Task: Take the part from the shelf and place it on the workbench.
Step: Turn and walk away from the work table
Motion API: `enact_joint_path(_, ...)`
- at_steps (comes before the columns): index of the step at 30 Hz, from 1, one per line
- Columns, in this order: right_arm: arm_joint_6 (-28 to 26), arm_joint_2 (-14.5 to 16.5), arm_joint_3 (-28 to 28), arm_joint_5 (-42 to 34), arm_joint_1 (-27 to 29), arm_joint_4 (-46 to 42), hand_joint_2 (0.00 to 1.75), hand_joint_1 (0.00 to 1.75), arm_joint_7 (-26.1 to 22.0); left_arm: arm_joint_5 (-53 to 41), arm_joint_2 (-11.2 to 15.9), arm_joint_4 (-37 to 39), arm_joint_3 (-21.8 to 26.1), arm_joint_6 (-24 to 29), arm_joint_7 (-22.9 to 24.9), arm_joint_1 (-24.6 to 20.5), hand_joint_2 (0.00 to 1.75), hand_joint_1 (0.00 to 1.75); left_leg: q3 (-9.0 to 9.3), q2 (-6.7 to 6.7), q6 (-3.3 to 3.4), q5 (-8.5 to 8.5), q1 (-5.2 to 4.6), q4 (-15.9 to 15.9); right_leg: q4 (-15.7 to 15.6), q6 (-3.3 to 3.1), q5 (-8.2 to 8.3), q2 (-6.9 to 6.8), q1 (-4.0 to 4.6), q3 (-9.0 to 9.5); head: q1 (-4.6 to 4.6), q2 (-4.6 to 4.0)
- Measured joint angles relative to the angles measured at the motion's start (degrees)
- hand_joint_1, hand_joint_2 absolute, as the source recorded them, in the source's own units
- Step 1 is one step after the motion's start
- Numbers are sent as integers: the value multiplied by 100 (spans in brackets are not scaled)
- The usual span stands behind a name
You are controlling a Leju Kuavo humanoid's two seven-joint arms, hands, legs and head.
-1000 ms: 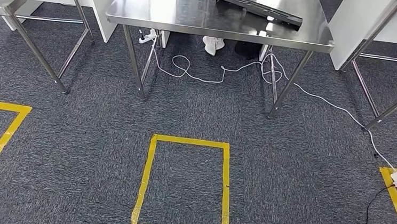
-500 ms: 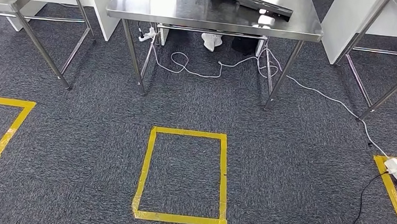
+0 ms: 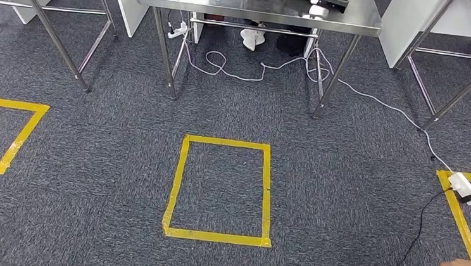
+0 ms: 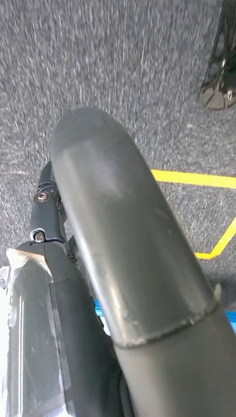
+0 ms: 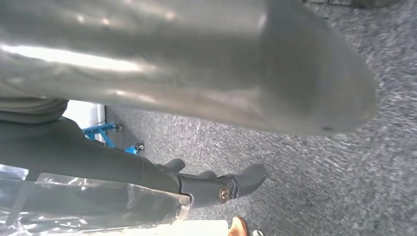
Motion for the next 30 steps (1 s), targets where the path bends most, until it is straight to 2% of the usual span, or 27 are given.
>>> enact_joint_path(1, 1, 2, 0, 9, -3, -1, 0, 0, -1, 1, -1, 0, 0, 1, 10, 0, 0, 0, -18, 0, -27, 57, -19, 7, -429, -46, -130, 7, 7, 260, -5, 1)
enact_joint_path(2, 1, 9, 0, 17, -6, -2, 0, 0, -2, 1, 1, 0, 0, 3, 20, 0, 0, 0, -31, -1, -43, 104, -30, 12, -701, -79, -225, 15, 12, 407, -10, 1)
enact_joint_path(4, 3, 24, 0, 27, 2, -2, 0, 0, -4, 8, 6, 0, 0, 8, 31, 4, 0, 0, -63, -5, -80, 121, -2, 42, -771, -139, -238, 8, -35, 388, -31, 1)
enact_joint_path(5, 4, 30, 0, 28, 9, -2, 0, 0, -4, 11, 9, 0, 0, 10, 34, 9, 0, 0, -108, -13, -98, 5, 21, 148, -763, -190, -207, -5, -54, 367, -34, 1)
enact_joint_path(6, 6, 30, 0, 28, 17, -1, 0, 0, -3, 15, 9, 0, 0, 10, 36, 15, 0, 0, -189, -23, -122, -194, 38, 361, -760, -252, -170, -21, -64, 338, -43, 1)
enact_joint_path(8, 6, 32, 0, 30, 25, -1, 0, 0, -1, 17, 10, 0, 0, 11, 38, 24, 0, 0, -442, -41, -152, -711, 45, 1109, -755, -348, -96, -48, -45, 258, -46, 0)
enact_joint_path(9, 6, 33, 0, 32, 29, -1, 0, 0, -1, 17, 10, 0, 0, 11, 38, 27, 0, 0, -547, -47, -161, -881, 45, 1480, -752, -367, -64, -58, -34, 217, -50, 0)
enact_joint_path(10, 8, 36, 0, 32, 35, -1, 0, 0, -1, 17, 10, 0, 0, 11, 38, 31, 0, 0, -574, -50, -165, -946, 46, 1709, -749, -369, -39, -65, -25, 184, -47, 0)
enact_joint_path(11, 11, 38, 0, 32, 42, -1, 0, 0, -1, 17, 10, 0, 0, 11, 38, 33, 0, 0, -493, -51, -162, -903, 46, 1719, -746, -361, -22, -68, -20, 163, -49, 0)
enact_joint_path(12, 15, 38, 0, 32, 48, -1, 0, 0, -1, 17, 10, 0, 0, 11, 38, 35, 0, 0, -293, -51, -152, -777, 47, 1497, -741, -353, -12, -68, -19, 154, -49, 0)
enact_joint_path(14, 20, 40, 0, 32, 46, -1, 0, 0, -1, 17, 10, 0, 0, 11, 37, 34, 0, 0, 259, -56, -123, -517, 47, 717, -714, -335, -12, -67, -3, 145, -51, 0)
enact_joint_path(15, 22, 41, 0, 33, 39, -1, 0, 0, -1, 17, 10, 0, 0, 11, 37, 32, 0, 0, 457, -59, -108, -450, 41, 401, -694, -322, -13, -66, 14, 129, -45, 1)
enact_joint_path(16, 25, 42, 0, 34, 31, -1, 0, 0, -1, 17, 10, 0, -1, 13, 36, 31, 0, 0, 561, -64, -94, -442, 32, 210, -673, -304, -11, -66, 34, 111, -45, 1)
enact_joint_path(18, 38, 39, 0, 39, 13, -1, 0, 0, -1, 17, 9, 0, -2, 20, 36, 32, 0, 0, 568, -69, -68, -469, 17, 79, -657, -250, 7, -67, 64, 68, -38, 1)
enact_joint_path(21, 68, 31, 0, 45, 4, -1, 0, 0, 0, 17, 1, 1, -2, 33, 37, 37, 0, 0, 536, -72, -53, -443, -9, -9, -668, -236, 34, -67, 101, -3, -34, 0)
enact_joint_path(24, 81, 24, 0, 48, 1, -1, 0, 0, -1, 17, -1, 1, -2, 37, 36, 38, 0, 0, 516, -71, -18, -422, -72, -10, -683, -216, 68, -66, 91, -32, -38, 0)
enact_joint_path(30, 83, 20, -28, 19, 0, -1, 0, 0, -17, 17, -1, 0, -2, 42, 31, 33, 0, 0, 482, -68, 56, -383, -111, -7, -692, -133, 123, -65, 62, -69, -37, 0)
